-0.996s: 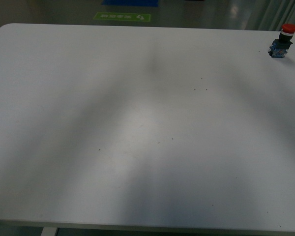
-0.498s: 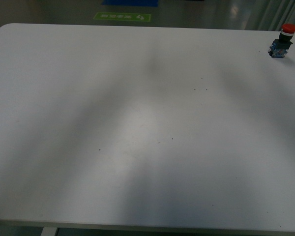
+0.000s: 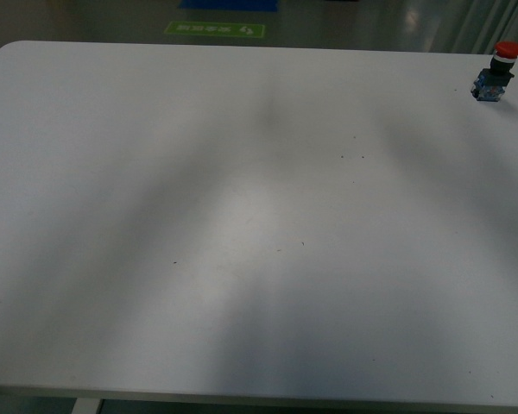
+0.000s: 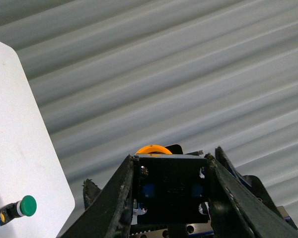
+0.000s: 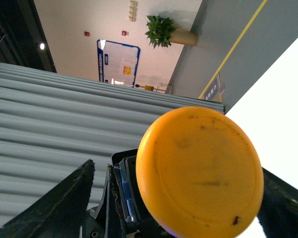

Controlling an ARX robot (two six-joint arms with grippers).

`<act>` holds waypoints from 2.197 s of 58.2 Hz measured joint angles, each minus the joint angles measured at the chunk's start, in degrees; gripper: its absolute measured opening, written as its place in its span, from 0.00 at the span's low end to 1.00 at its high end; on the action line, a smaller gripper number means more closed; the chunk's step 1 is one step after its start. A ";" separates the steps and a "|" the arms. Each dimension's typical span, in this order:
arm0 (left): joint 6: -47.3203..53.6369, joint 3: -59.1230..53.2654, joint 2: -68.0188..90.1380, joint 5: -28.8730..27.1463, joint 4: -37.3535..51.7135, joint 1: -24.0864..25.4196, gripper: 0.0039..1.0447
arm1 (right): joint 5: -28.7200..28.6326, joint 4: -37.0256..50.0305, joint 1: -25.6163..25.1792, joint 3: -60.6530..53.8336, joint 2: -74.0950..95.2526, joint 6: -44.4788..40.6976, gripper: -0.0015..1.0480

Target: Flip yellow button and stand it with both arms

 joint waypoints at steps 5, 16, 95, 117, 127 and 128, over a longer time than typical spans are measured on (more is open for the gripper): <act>0.02 0.00 0.00 0.02 0.00 0.00 0.33 | -0.09 0.11 -0.07 0.00 0.04 0.04 0.67; -0.33 0.00 0.00 -0.22 0.00 0.00 0.33 | -0.72 0.39 -0.44 0.26 0.13 -0.28 0.40; 75.65 -31.74 -25.75 -59.82 -16.68 5.66 0.32 | -1.11 1.14 -4.57 0.48 1.18 -2.21 0.39; 82.95 -56.85 -45.03 -50.25 -12.79 14.23 0.03 | -2.03 1.51 -5.51 -0.24 1.16 -2.38 0.38; 83.23 -62.29 -52.89 -47.76 -15.26 16.74 0.03 | -1.99 2.21 -6.29 -1.46 1.16 -2.36 0.38; 83.23 -62.49 -53.24 -47.71 -15.41 16.83 0.03 | -1.99 2.21 -6.34 -1.53 1.16 -2.36 0.38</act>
